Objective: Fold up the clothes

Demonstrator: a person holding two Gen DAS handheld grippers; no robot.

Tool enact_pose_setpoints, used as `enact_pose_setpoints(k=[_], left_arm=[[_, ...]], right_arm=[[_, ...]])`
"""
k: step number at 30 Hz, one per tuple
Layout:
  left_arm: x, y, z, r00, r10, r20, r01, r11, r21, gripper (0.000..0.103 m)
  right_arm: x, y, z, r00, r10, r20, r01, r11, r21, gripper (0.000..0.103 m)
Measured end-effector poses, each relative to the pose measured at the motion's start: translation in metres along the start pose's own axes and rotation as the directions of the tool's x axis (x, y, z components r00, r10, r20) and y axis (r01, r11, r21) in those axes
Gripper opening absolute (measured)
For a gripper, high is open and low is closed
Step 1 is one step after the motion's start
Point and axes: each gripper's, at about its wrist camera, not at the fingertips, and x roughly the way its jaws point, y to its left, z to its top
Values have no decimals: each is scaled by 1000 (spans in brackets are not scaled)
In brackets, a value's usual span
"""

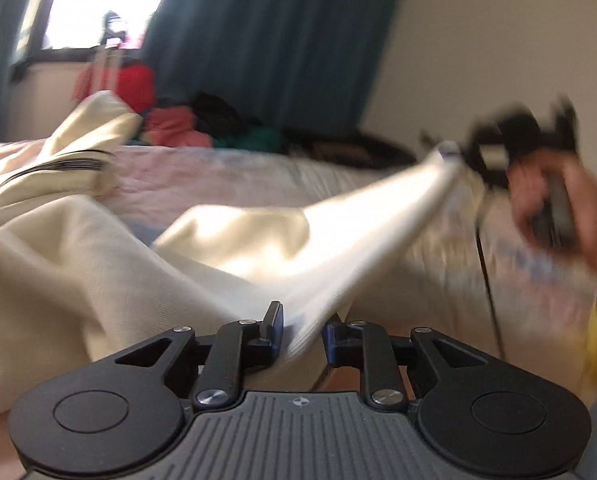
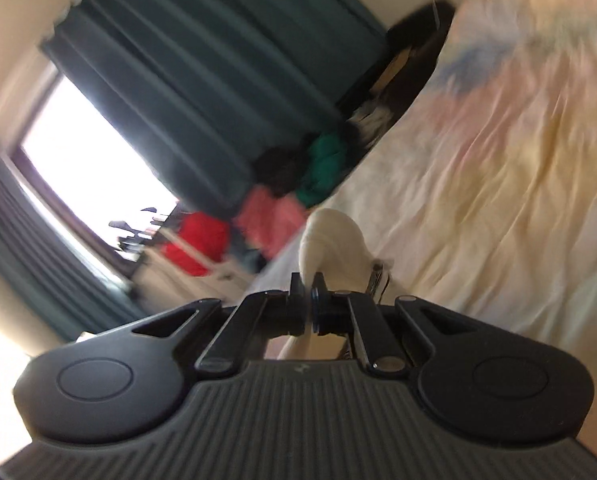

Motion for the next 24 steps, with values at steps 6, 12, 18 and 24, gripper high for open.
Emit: enact_pose_setpoints(k=[6, 12, 18, 24], left_arm=[[29, -19, -22, 999, 43, -22, -39, 988, 150, 37], [28, 4, -8, 998, -67, 4, 67, 996, -53, 10], [55, 46, 1, 995, -71, -65, 45, 943, -331, 8], [62, 62, -4, 993, -50, -109, 5, 925, -379, 8]], right_arm=[[33, -58, -4, 980, -173, -96, 174, 985, 1, 8], [56, -79, -8, 972, -200, -121, 198, 980, -32, 9], [75, -74, -14, 975, -180, -132, 160, 975, -154, 30], [45, -75, -3, 986, -162, -40, 159, 985, -74, 69]])
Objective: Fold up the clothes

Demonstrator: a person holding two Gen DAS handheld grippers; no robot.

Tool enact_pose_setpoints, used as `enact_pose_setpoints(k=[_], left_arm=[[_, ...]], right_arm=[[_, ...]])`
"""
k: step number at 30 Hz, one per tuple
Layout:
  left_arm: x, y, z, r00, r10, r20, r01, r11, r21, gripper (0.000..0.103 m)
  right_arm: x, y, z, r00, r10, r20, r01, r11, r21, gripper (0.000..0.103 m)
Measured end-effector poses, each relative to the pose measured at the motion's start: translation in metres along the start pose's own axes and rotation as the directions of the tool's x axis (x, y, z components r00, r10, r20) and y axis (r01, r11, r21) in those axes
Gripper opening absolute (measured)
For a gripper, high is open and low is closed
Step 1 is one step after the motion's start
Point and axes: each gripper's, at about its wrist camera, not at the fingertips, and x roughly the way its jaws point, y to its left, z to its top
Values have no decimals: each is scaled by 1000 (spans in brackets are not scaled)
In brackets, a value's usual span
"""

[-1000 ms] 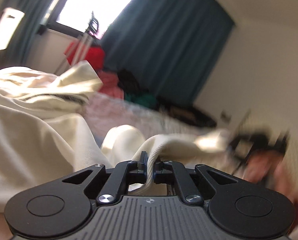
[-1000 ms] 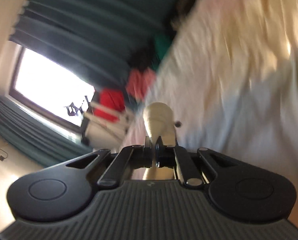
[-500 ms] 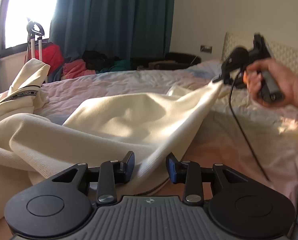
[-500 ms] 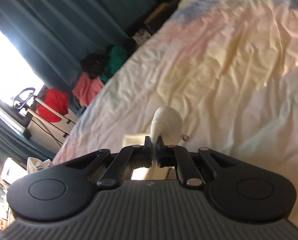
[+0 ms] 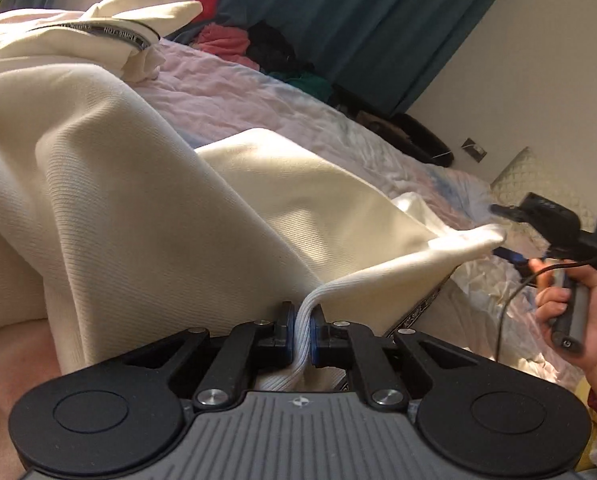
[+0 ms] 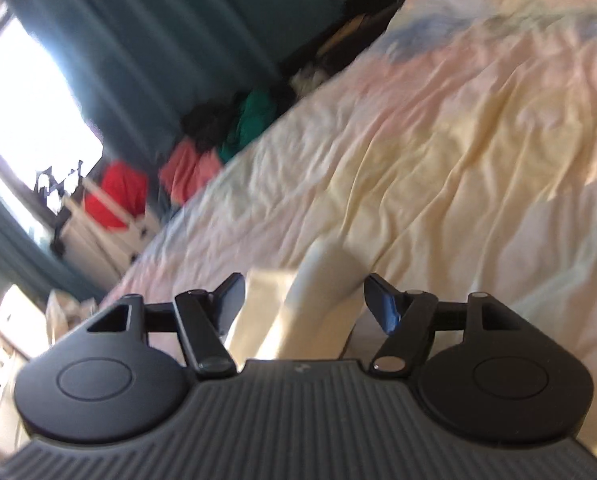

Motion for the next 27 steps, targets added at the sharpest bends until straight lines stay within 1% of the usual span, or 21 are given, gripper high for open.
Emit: enact_pose_setpoints(k=[2, 3, 4, 5, 6, 8, 9, 10, 11, 12, 14, 18, 20, 22, 23, 25, 27], left_arm=[[-2, 0, 0, 1000, -4, 6, 4, 1000, -8, 9], [-2, 1, 1, 1000, -5, 6, 5, 1000, -11, 9], [-2, 3, 1, 1000, -5, 4, 5, 1000, -15, 9], [-2, 4, 0, 1000, -7, 4, 7, 1000, -25, 9], [-2, 5, 0, 1000, -9, 3, 9, 999, -35, 9], [-2, 8, 1, 1000, -14, 3, 15, 998, -58, 9], [-1, 10, 2, 1000, -17, 3, 17, 997, -70, 9], [-1, 11, 3, 1000, -18, 3, 19, 997, -78, 9], [0, 12, 3, 1000, -20, 4, 20, 996, -86, 9], [0, 13, 4, 1000, -22, 5, 22, 995, -93, 9], [-1, 14, 3, 1000, -26, 7, 27, 994, -103, 9], [-3, 17, 2, 999, -36, 10, 37, 991, -126, 9], [-3, 18, 2, 999, -41, 12, 43, 989, -143, 9], [-3, 21, 3, 999, -47, 13, 48, 986, -161, 9], [-3, 22, 3, 999, -49, 14, 51, 984, -170, 9], [-3, 25, 2, 999, -51, 14, 52, 981, -187, 9], [-2, 26, 2, 999, -52, 16, 54, 979, -197, 9]], right_arm=[[-22, -7, 5, 997, 3, 81, -9, 997, 72, 69], [-31, -11, 6, 994, 11, 107, -23, 993, 116, 69], [-38, -16, 7, 993, 22, 112, -39, 987, 153, 68], [-42, -19, 6, 996, 24, 90, -40, 983, 179, 68], [-45, -23, 6, 998, 23, 59, -35, 979, 202, 65], [-42, -28, -1, 998, -8, -57, 21, 973, 229, 63], [-42, -30, -6, 995, -22, -101, 46, 969, 242, 58], [-41, -30, -10, 989, -40, -140, 73, 968, 241, 56], [-40, -29, -14, 982, -63, -179, 103, 969, 225, 52], [-40, -26, -18, 976, -68, -208, 113, 971, 209, 50], [-38, -19, -27, 966, -41, -255, 90, 979, 184, 50], [-19, 2, -44, 927, -12, -375, 41, 997, 70, 50], [-2, 13, -52, 911, -74, -406, 62, 997, -43, 51], [13, 20, -60, 897, -137, -420, 73, 984, -164, 51], [16, 23, -63, 897, -126, -424, 47, 980, -192, 51], [14, 27, -63, 900, -40, -433, -52, 979, -198, 52], [4, 37, -62, 895, 31, -446, -125, 975, -183, 52]])
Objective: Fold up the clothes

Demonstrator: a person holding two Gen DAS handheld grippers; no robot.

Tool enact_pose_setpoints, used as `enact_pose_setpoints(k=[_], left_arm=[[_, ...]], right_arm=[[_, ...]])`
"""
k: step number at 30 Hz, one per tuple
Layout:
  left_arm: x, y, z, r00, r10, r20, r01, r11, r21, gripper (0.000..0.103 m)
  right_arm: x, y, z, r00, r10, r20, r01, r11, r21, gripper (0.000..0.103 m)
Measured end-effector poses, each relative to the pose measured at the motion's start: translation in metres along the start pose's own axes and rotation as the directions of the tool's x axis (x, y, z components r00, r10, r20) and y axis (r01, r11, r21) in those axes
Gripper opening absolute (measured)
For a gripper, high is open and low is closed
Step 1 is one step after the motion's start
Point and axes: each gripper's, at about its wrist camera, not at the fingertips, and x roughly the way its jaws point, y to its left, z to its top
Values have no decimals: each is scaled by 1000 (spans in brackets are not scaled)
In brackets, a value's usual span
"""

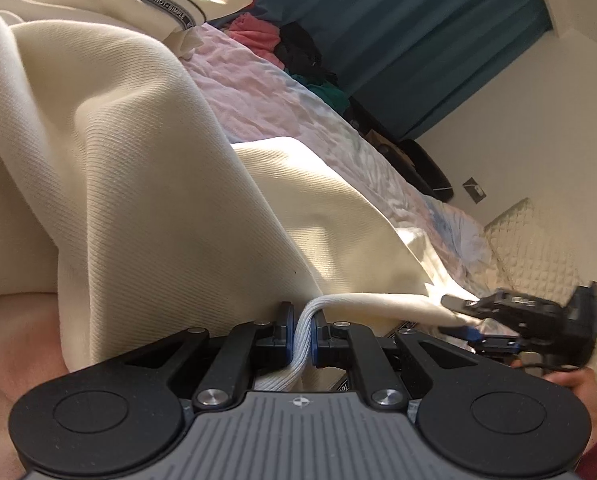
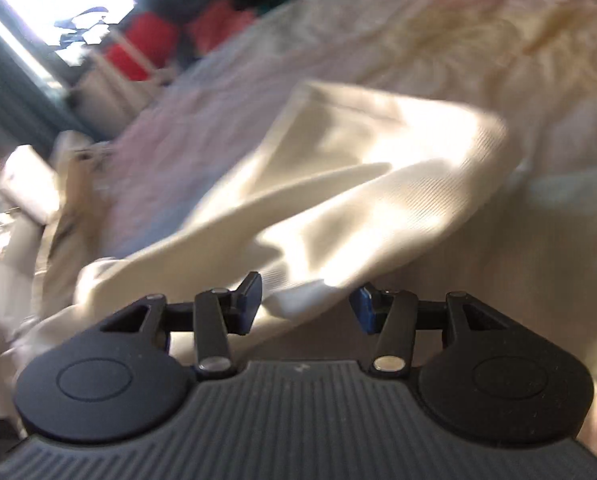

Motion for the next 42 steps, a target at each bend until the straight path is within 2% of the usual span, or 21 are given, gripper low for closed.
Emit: enact_pose_setpoints(k=[1, 4, 8, 11, 12, 13, 15, 17, 19, 20, 22, 25, 31, 32, 33, 35, 36, 39, 40, 42], left_arm=[[1, 1, 0, 1000, -1, 1, 1, 1000, -4, 9], [1, 2, -1, 1000, -5, 8, 5, 1000, -14, 8], [0, 0, -2, 1000, 0, 17, 1, 1000, -4, 8], [-1, 0, -2, 1000, 0, 20, 0, 1000, -10, 8], [-1, 0, -2, 1000, 0, 22, 1, 1000, -11, 8], [-1, -2, -2, 1000, -1, 24, 1, 1000, -8, 8], [-3, -5, -4, 1000, 3, 28, -3, 1000, 14, 8], [-4, -13, -6, 999, 10, 32, -12, 998, 58, 8], [-5, -18, -8, 999, 17, 36, -20, 996, 85, 8], [-5, -21, -9, 999, 20, 37, -23, 995, 99, 8], [-6, -24, -11, 999, 24, 39, -29, 993, 118, 8], [-7, -27, -14, 999, 25, 40, -30, 991, 129, 9], [-14, -39, -22, 998, 27, 52, -37, 978, 207, 9], [-16, -40, -23, 998, 24, 54, -35, 976, 217, 10], [-18, -42, -24, 998, 19, 57, -32, 973, 227, 10], [-20, -48, -25, 998, 0, 66, -17, 968, 252, 11], [-21, -51, -26, 998, -9, 70, -9, 964, 264, 11], [-26, -60, -27, 995, -58, 84, 31, 957, 289, 15], [-29, -63, -27, 993, -77, 89, 48, 954, 295, 20], [-41, -66, -26, 990, -99, 98, 67, 955, 289, 36]], right_arm=[[-3, 6, -2, 999, 35, -6, -35, 999, -7, 52], [0, 30, -17, 987, 126, -102, -130, 991, -36, 52], [19, 69, -45, 966, 102, -236, -154, 965, -215, 50], [30, 72, -44, 985, -75, -153, 25, 953, -303, 51], [30, 70, -41, 984, -156, -82, 120, 935, -333, 50], [30, 64, -36, 977, -213, -12, 196, 918, -344, 51], [30, 53, -24, 945, -304, 116, 326, 883, -337, 52], [26, 31, -7, 956, -252, 150, 282, 932, -230, 53], [25, 4, 8, 979, -154, 132, 160, 987, -31, 52], [25, -9, 14, 986, -108, 128, 100, 993, 65, 53], [30, -28, 16, 992, -53, 116, 27, 977, 210, 53], [43, -36, 18, 986, -99, 131, 67, 970, 232, 58], [62, -41, 21, 978, -141, 151, 95, 956, 278, 57], [63, -39, 22, 975, -152, 160, 104, 956, 275, 51], [63, -37, 23, 971, -167, 170, 117, 957, 267, 33], [54, -29, 24, 958, -211, 192, 166, 960, 226, 21], [47, -25, 25, 953, -210, 219, 165, 964, 206, 16], [22, -16, 32, 930, -171, 324, 117, 976, 182, 15], [13, -15, 34, 921, -174, 350, 118, 978, 174, 15], [1, -18, 35, 896, -208, 393, 156, 975, 160, 15]])
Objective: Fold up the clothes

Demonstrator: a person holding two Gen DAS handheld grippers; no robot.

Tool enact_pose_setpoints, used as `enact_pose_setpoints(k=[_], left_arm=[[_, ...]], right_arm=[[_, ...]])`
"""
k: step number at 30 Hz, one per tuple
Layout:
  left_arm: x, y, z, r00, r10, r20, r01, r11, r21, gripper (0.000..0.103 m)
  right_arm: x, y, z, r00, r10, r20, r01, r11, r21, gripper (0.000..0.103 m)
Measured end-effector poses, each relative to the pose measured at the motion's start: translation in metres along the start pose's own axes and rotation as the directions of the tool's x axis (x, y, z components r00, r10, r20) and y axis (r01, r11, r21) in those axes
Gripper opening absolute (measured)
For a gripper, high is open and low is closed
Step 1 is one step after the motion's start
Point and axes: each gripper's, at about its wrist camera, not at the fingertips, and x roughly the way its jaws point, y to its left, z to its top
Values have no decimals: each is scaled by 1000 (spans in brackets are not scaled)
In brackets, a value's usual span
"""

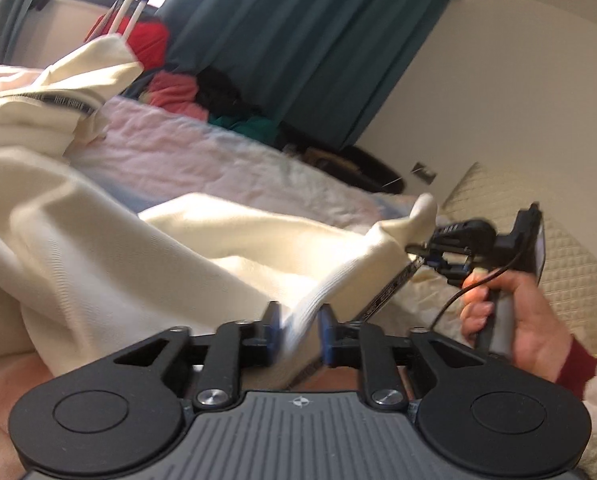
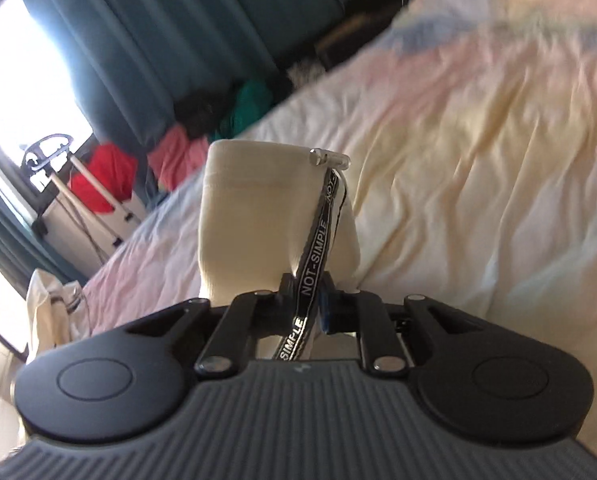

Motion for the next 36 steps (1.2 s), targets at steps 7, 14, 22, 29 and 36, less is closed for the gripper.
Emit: enact_pose_setpoints(k=[7, 14, 22, 29, 36], left_arm=[[-67, 35, 14, 988, 154, -1, -144, 921, -362, 83], [-137, 142, -18, 910, 409, -70, -264, 440, -858, 79], [-166, 167, -26, 852, 520, 64, -82, 253, -964, 73], [-181, 175, -25, 793, 606, 63, -63, 185, -981, 56], [-210, 175, -14, 733, 678, 59, -117, 211, -970, 13]], right_arm=[[15, -92, -3, 987, -17, -161, 80, 919, 387, 16], [-23, -96, 17, 988, -112, 105, 68, 933, 353, 11], [-15, -113, 7, 987, -104, -120, 147, 885, 441, 14], [-2, -104, -9, 976, -11, -218, 106, 896, 431, 52], [12, -89, -13, 975, -74, -211, 140, 938, 318, 25]])
